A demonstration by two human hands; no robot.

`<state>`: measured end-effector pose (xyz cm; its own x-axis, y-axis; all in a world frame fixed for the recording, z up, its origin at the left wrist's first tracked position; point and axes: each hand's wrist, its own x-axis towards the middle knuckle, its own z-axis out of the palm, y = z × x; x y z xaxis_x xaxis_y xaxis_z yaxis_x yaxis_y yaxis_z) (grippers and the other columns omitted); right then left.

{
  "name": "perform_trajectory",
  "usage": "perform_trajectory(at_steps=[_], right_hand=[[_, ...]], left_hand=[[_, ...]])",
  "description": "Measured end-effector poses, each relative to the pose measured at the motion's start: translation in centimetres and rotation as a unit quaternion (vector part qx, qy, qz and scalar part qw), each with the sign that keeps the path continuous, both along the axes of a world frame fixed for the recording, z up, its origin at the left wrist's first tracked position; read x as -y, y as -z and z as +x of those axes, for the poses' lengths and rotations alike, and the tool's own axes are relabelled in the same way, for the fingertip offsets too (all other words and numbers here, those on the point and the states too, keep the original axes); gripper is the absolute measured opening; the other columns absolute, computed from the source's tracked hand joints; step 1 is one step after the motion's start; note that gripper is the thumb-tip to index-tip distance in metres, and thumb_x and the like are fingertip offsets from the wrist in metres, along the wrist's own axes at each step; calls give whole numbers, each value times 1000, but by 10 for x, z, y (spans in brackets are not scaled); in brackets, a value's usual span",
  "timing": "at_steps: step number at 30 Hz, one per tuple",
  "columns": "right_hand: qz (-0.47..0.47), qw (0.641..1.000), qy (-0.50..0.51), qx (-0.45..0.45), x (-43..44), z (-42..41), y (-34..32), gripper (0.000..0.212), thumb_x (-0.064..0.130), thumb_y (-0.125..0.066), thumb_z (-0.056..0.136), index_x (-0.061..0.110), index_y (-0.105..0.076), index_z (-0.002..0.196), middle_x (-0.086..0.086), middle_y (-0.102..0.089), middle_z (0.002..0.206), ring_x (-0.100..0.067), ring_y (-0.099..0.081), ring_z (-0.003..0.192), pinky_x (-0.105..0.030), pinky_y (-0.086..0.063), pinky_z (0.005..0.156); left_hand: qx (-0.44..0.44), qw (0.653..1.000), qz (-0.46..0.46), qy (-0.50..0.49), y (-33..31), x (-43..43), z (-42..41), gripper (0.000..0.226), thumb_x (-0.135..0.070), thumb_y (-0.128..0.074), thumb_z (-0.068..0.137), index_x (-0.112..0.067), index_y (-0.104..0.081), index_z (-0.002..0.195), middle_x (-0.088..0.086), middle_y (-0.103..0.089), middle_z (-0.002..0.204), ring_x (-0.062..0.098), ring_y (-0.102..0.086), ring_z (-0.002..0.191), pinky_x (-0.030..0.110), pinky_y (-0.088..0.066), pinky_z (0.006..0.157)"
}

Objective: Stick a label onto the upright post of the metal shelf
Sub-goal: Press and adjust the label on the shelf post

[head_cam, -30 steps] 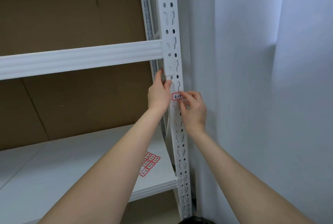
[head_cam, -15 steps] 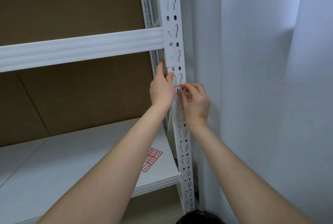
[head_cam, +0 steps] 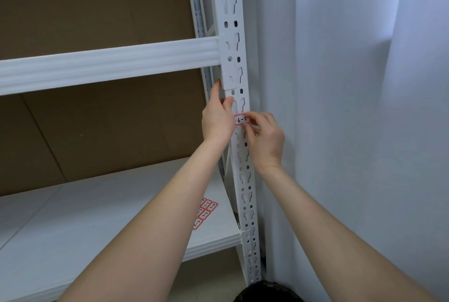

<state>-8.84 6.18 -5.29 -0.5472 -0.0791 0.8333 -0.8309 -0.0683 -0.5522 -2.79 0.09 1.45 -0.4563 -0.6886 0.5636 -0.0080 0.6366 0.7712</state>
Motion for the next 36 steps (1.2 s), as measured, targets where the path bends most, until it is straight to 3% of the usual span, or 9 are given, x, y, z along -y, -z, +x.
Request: perform_trajectory(at_steps=[9,15,20,23,28,33,36], right_hand=[[-1,1000,22,6,8,3,3,16,9,-64,81,10,-69,96,-6,-64,95,-23,-66,75,-43,-56,66],[73,996,34,36,0,0,-10,7,11,-62,85,13,-68,87,-4,-64,95,-26,-65,76,-37,-52,66],[58,996,28,62,-3,2,-10,13,15,-62,87,16,-68,98,-2,-67,100,-18,-66,84,-32,-52,74],[65,995,39,72,-1,3,-13,11,20,-63,87,19,-70,96,1,-66,98,-18,-66,81,-27,-48,68],[68,994,68,60,4,6,-14,8,25,-64,87,19,-69,86,3,-64,97,-20,-66,74,-31,-49,61],[69,992,98,32,4,6,-14,8,23,-63,87,18,-68,84,1,-62,96,-23,-65,69,-25,-36,55],[92,990,104,15,4,5,-13,9,22,-63,87,17,-68,84,-1,-61,96,-25,-65,68,-26,-40,54]], left_hand=[[11,1000,0,-16,-1,-1,-3,48,-22,-40,99,-27,-29,145,4,-61,127,24,-58,112,42,-49,92],[9,1000,13,-5,-3,-3,0,48,-21,-41,99,-27,-30,145,4,-61,127,23,-58,112,44,-49,95],[8,999,31,9,-6,-4,4,48,-21,-43,99,-28,-31,145,6,-62,121,23,-60,109,45,-49,95],[4,999,37,15,-6,-5,5,47,-20,-43,99,-28,-31,144,6,-61,123,23,-59,110,43,-49,96],[0,999,35,20,-5,-4,5,46,-19,-43,99,-27,-32,143,4,-61,122,22,-59,110,37,-48,93],[-3,999,31,18,-5,-3,4,46,-18,-42,99,-27,-32,143,4,-62,124,22,-58,111,36,-47,92],[-1,999,32,16,-4,-2,4,46,-18,-42,99,-28,-33,143,5,-63,119,22,-59,107,36,-47,90]])
